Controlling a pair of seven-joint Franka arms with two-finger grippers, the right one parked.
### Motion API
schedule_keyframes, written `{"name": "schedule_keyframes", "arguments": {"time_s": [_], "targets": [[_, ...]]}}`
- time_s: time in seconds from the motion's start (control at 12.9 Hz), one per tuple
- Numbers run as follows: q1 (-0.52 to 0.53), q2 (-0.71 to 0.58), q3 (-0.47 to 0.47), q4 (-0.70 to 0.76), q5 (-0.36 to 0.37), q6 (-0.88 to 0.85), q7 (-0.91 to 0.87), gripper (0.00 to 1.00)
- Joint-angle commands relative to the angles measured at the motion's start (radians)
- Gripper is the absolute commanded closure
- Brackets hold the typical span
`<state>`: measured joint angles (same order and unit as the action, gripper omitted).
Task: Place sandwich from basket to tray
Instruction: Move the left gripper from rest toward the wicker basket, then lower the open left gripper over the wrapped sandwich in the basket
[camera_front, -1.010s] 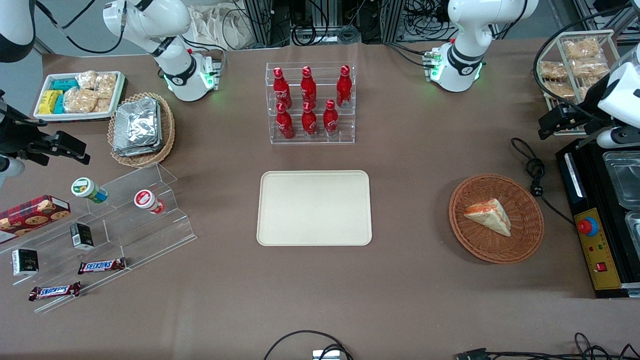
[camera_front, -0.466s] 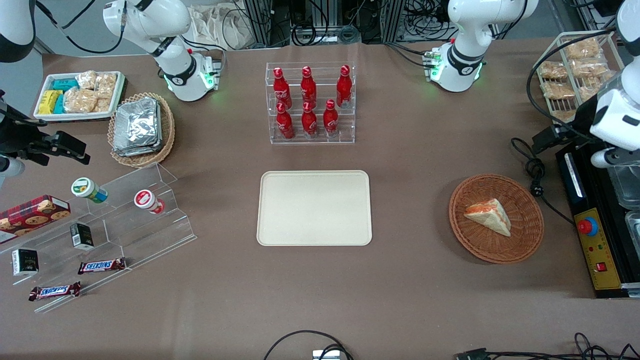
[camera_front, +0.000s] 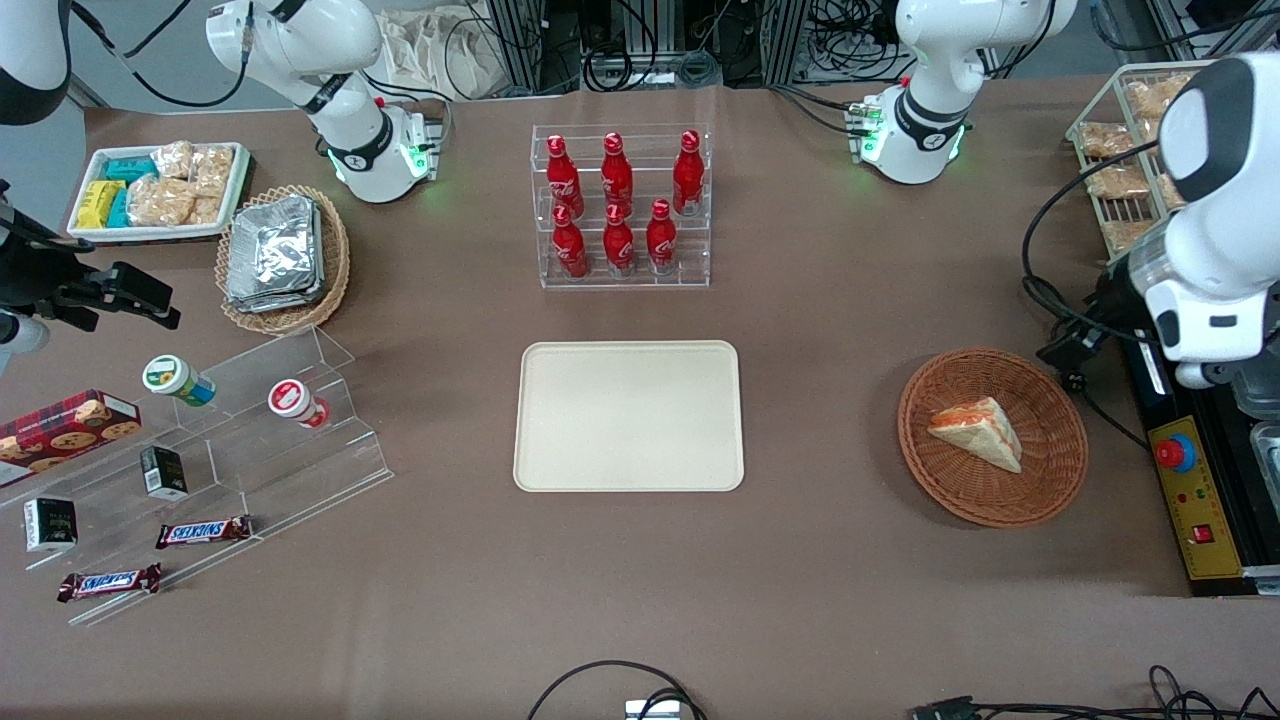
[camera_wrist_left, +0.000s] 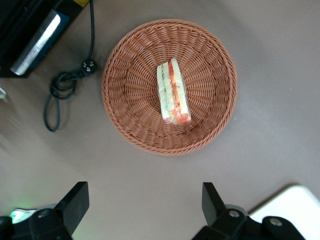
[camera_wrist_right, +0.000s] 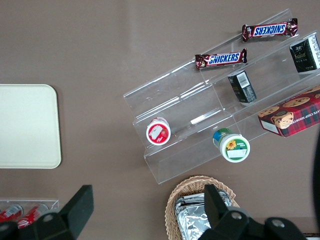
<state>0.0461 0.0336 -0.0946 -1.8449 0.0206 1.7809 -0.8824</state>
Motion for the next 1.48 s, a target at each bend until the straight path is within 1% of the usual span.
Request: {"name": "schedule_keyframes", "arguments": {"time_s": [0.0, 0.31, 0.47, 0.78, 1.4], "targets": [[0.006, -0.012, 0.024, -0.143, 0.018, 0.174, -0.056, 0.0], [0.003, 0.112, 0.062, -0.181, 0.019, 0.355, -0.075, 0.0], [0.0, 0.173, 0.062, -0.185, 0.018, 0.411, -0.104, 0.0], [-0.015, 0.238, 0.062, -0.185, 0.012, 0.506, -0.119, 0.0], [-0.041, 0.304, 0.064, -0.201, 0.013, 0.558, -0.173, 0.0]]}}
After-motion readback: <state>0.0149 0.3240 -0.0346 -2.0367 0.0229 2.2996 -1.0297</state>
